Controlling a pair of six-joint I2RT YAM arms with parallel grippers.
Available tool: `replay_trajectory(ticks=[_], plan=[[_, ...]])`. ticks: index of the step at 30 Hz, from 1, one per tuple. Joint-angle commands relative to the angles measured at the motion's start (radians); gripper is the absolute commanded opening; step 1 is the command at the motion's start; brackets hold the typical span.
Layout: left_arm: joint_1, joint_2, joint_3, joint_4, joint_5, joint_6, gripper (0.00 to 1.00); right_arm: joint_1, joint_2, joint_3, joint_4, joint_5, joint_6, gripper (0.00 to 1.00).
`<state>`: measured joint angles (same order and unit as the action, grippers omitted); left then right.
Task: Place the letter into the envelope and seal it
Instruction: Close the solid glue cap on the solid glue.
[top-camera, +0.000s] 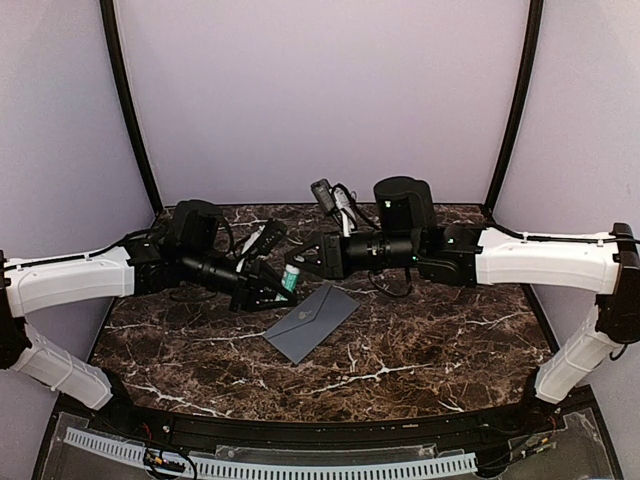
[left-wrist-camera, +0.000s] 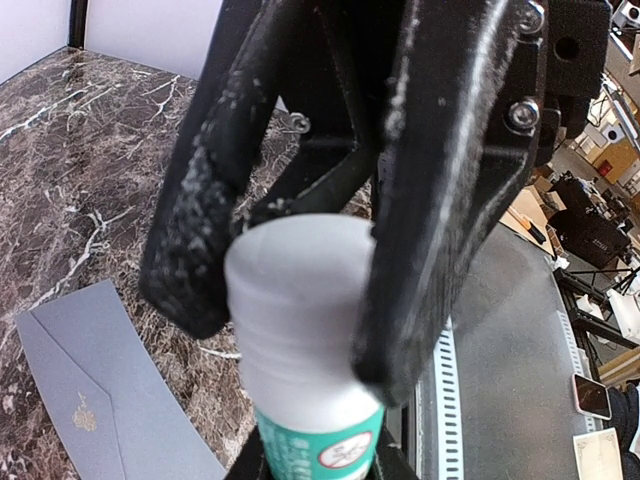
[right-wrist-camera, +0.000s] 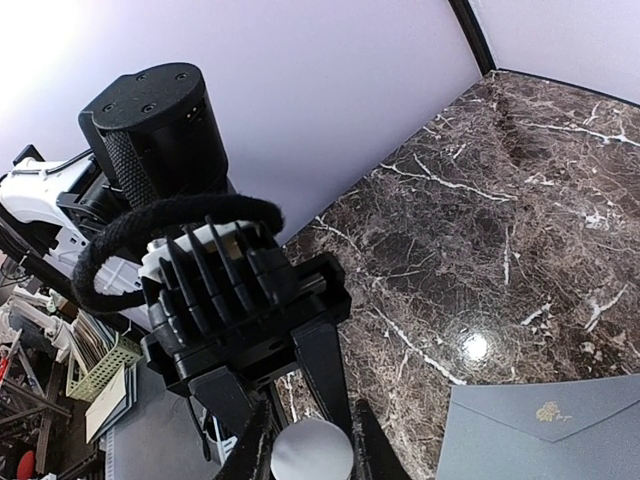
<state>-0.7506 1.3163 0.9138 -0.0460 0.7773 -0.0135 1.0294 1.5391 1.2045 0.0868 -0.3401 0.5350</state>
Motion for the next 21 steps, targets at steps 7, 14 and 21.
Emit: replay_trajectory(ticks=[7, 14, 21], plan=[[0.027, -0.002, 0.025, 0.097, 0.038, -0.091, 0.00, 0.069, 0.018, 0.026, -0.067, -0.051, -0.021, 0.06], [0.055, 0.004, 0.031, 0.165, 0.084, -0.160, 0.00, 0.095, 0.027, -0.017, -0.041, -0.084, 0.021, 0.00], [0.062, 0.009, 0.038, 0.169, 0.112, -0.158, 0.00, 0.116, 0.054, -0.018, -0.082, -0.180, 0.017, 0.00]])
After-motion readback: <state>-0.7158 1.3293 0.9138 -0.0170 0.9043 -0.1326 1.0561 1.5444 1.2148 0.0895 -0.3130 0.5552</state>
